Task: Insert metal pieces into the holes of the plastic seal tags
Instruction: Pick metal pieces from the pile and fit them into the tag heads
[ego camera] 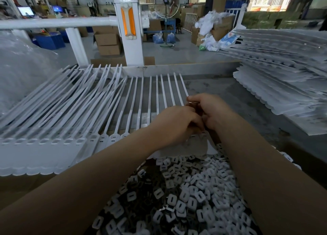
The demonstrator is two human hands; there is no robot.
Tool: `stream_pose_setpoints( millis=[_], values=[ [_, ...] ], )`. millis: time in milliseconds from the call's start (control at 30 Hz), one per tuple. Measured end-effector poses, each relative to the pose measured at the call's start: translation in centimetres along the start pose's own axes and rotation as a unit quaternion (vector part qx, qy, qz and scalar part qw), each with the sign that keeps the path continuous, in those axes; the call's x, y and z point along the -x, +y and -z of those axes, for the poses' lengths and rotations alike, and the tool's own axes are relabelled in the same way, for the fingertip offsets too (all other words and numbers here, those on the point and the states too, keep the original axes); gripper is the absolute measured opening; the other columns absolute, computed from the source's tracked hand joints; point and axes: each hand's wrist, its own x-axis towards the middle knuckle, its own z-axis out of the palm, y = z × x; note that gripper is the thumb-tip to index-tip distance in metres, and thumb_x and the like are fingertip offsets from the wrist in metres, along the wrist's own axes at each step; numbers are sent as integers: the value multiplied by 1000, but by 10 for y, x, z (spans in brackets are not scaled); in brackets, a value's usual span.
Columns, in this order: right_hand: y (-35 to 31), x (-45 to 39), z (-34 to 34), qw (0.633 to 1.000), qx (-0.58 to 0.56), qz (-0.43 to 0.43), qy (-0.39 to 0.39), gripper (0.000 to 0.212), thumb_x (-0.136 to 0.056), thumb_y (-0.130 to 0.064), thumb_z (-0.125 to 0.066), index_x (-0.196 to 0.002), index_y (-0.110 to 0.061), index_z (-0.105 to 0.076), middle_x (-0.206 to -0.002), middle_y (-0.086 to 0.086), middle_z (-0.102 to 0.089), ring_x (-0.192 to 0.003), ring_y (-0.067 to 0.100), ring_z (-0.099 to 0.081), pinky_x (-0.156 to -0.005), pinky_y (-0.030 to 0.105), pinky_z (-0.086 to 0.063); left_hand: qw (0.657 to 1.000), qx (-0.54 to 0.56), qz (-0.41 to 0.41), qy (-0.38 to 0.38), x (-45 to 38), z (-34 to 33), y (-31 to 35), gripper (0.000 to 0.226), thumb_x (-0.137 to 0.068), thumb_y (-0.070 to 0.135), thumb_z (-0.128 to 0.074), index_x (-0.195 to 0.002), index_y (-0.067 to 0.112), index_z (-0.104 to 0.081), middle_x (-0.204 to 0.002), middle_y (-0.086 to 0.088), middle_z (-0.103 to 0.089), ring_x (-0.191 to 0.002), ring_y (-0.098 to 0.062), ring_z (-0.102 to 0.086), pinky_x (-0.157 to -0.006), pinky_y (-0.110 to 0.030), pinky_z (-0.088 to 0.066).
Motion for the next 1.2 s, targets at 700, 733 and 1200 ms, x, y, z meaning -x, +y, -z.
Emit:
stream_pose_setpoints(
  millis=[700, 733, 1200],
  values=[
    [-1, 15, -7, 998, 58, 28, 20, 8, -89, -15, -64, -89, -7, -66, -66, 1, -68, -67, 16, -60, -63, 31, -53, 994, -33, -18, -105, 30, 5, -6, 39, -102, 31, -43, -140, 39, -48, -143, 5, -35, -130, -18, -38, -101, -29, -32],
    [-1, 16, -7, 997, 62, 32, 22, 8, -89, -15, -63, -90, -7, -65, -67, 2, -68, -67, 16, -60, -62, 30, -53, 992, -45, -12, -120, 30, 6, -6, 40, -103, 34, -39, -142, 41, -44, -141, 4, -34, -129, -19, -37, -101, -32, -29],
    [-3, 13, -5, 998, 50, 20, 16, 12, -90, -13, -63, -100, -6, -66, -75, 7, -68, -64, 15, -60, -44, 20, -50, 963, -47, 149, -220, 57, 58, -41, 90, -70, 68, -70, -146, 49, -25, -146, 13, -29, -133, -13, -30, -104, -37, -30]
  ],
)
